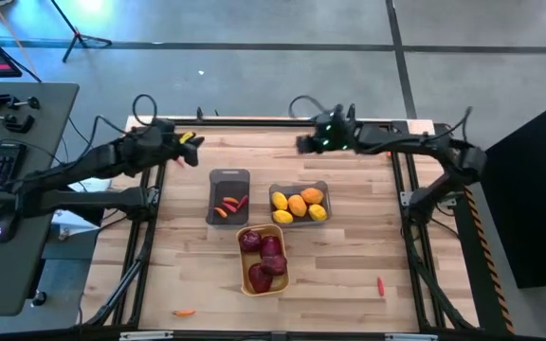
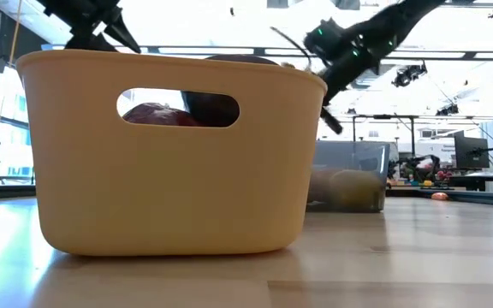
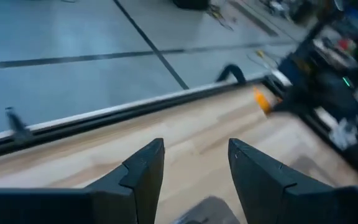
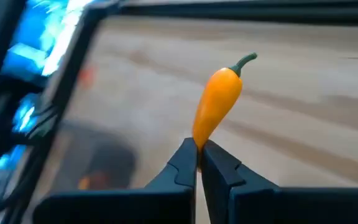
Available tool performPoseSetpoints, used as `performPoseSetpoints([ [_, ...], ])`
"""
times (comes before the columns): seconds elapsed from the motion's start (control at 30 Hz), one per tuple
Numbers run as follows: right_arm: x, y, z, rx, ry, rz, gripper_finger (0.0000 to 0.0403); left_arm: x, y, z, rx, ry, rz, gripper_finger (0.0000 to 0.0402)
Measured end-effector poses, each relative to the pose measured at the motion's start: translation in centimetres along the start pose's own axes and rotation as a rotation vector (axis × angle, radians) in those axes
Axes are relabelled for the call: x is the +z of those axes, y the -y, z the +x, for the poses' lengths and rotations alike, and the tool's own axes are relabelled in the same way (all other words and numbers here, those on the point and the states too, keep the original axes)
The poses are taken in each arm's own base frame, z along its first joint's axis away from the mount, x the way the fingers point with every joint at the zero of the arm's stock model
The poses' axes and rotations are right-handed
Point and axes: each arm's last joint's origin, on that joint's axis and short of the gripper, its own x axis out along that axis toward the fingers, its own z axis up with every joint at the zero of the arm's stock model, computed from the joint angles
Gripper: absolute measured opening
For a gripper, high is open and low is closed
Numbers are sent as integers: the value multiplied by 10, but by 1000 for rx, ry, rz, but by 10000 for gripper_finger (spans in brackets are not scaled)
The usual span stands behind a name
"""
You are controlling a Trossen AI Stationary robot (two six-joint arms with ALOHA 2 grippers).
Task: Sort produce into baskets
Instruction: Put the yellow chili pepper into the left black bin
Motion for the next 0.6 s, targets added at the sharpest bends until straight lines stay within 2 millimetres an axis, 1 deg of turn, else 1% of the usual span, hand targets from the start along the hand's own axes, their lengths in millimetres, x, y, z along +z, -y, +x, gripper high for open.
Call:
performPoseSetpoints([
  [0.13, -29, -49, 17, 201, -1, -110, 1, 0, -3, -3, 5, 7, -39, 168],
  [0.2, -43, -70, 27, 283, -5, -150, 1, 0, -2, -3, 2, 3, -39, 168],
  [0.27, -56, -85, 40, 329, -18, -182, 1, 0, -2, -1, 5, -4, -33, 168],
  [0.43, -83, -115, 75, 363, -78, -266, 1, -3, -1, 2, 7, -38, -34, 168],
  [0.53, -92, -135, 93, 394, -87, -324, 1, -4, 0, 3, -3, -50, -35, 168],
  [0.6, -94, -146, 104, 402, -93, -354, 2, -4, 0, 3, -7, -53, -35, 168],
])
